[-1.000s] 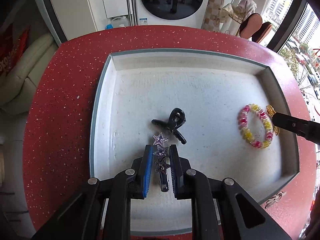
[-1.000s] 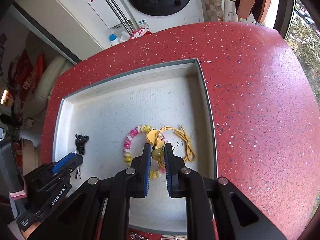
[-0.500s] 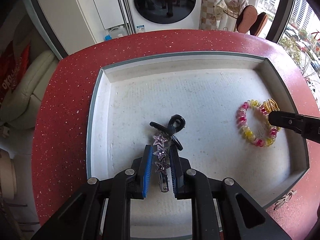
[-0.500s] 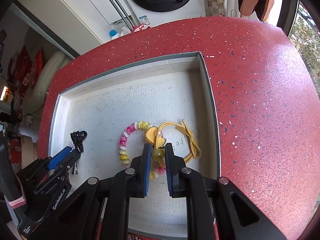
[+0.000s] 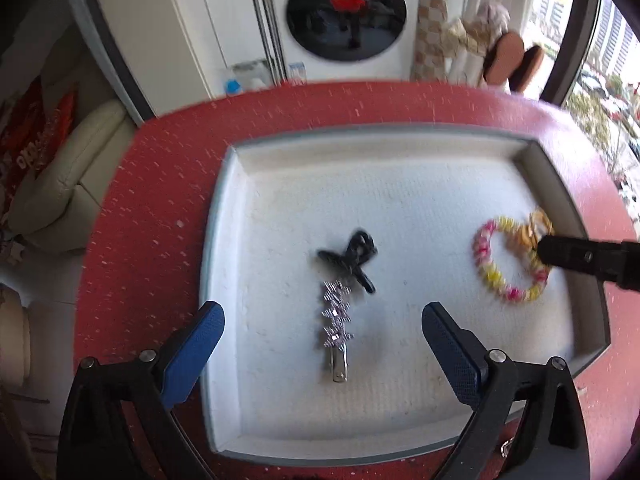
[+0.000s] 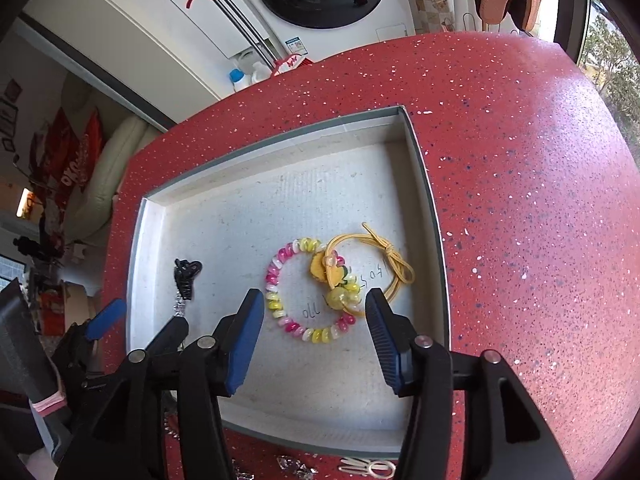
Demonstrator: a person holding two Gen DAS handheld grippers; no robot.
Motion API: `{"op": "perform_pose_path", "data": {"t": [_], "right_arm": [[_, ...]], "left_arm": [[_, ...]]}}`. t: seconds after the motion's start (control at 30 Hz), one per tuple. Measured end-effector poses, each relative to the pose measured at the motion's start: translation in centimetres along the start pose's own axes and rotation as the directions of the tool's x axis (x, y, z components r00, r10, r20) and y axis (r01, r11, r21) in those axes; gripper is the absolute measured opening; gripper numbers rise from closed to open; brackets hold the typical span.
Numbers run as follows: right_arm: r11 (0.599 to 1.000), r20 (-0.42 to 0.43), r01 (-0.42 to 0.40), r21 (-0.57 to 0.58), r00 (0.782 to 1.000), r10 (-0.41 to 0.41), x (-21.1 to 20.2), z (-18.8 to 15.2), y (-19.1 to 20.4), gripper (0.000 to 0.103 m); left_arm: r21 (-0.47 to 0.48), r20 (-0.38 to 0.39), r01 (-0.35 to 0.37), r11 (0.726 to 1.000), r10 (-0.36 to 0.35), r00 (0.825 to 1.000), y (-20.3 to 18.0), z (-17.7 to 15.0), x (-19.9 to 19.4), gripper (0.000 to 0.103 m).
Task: Organize jewelry
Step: 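Lower the star clip into the tray while the right tool drops the hair tie there, then withdraw both open tools from the tray toward the remaining jewelry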
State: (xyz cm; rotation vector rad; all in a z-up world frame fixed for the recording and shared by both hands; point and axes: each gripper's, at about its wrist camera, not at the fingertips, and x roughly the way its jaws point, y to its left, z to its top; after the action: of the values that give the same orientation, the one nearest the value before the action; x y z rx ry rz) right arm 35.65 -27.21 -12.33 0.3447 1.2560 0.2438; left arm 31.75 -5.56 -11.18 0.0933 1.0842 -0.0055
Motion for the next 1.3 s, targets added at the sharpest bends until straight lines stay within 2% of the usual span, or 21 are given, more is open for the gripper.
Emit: {"op": "perform_pose_path", "data": {"t": [0.13,0.2,0.33,0.4,0.53,0.67,0.87,1.3], "right_arm": [[1.000,0.012,-0.019,0.017,1.000,0.018,-0.7,-0.4,0.0,0.071],[0.999,0.033,-0.033,0.020,0.999,0.032,-1.4,-0.6,0.2,0.082],[0.997,0.077,-0.063,0.038,0.995,0.060,-2.8,-1.6,0.2,0.085],[0.996,0.102,-0.078,0.045,0.992,0.073,-3.6,-2.2,0.3,0.102],[0.996,0.122,-0.077,0.049,0.990,0.071,-4.6,-3.3,0.8,0.103],[0.997,0.096,-0.056,0.057,0.994,0.051,-5.1,-4.6,1.2,0.103],[0.999,0.047,-0.018,0.044,0.999,0.016,-5.9,-8.1,2.0,0.103],[0.995,-0.090,0.091,0.039,0.992,-0.087,-4.9,-15.2,1.5,0.103]], "left_arm": [[0.006,-0.003,-0.003,1.000,0.003,1.000,0.2,0.1,-0.7,0.103],[0.008,0.014,-0.017,1.000,0.017,1.000,0.4,0.0,-1.4,0.103],[0.013,0.025,-0.038,0.999,0.038,0.999,1.2,-0.6,-2.7,0.103],[0.005,0.022,-0.032,0.999,0.032,0.999,1.7,-1.1,-3.4,0.103],[-0.017,-0.014,0.001,1.000,-0.001,1.000,2.8,-2.5,-4.2,0.103],[-0.040,-0.056,-0.004,0.999,0.002,0.998,4.0,-4.6,-4.7,0.103],[-0.087,-0.096,-0.040,0.995,0.032,0.995,6.0,-7.9,-5.2,0.103],[-0.180,-0.206,0.001,0.984,-0.038,0.978,7.7,-11.9,-4.5,0.103]]}}
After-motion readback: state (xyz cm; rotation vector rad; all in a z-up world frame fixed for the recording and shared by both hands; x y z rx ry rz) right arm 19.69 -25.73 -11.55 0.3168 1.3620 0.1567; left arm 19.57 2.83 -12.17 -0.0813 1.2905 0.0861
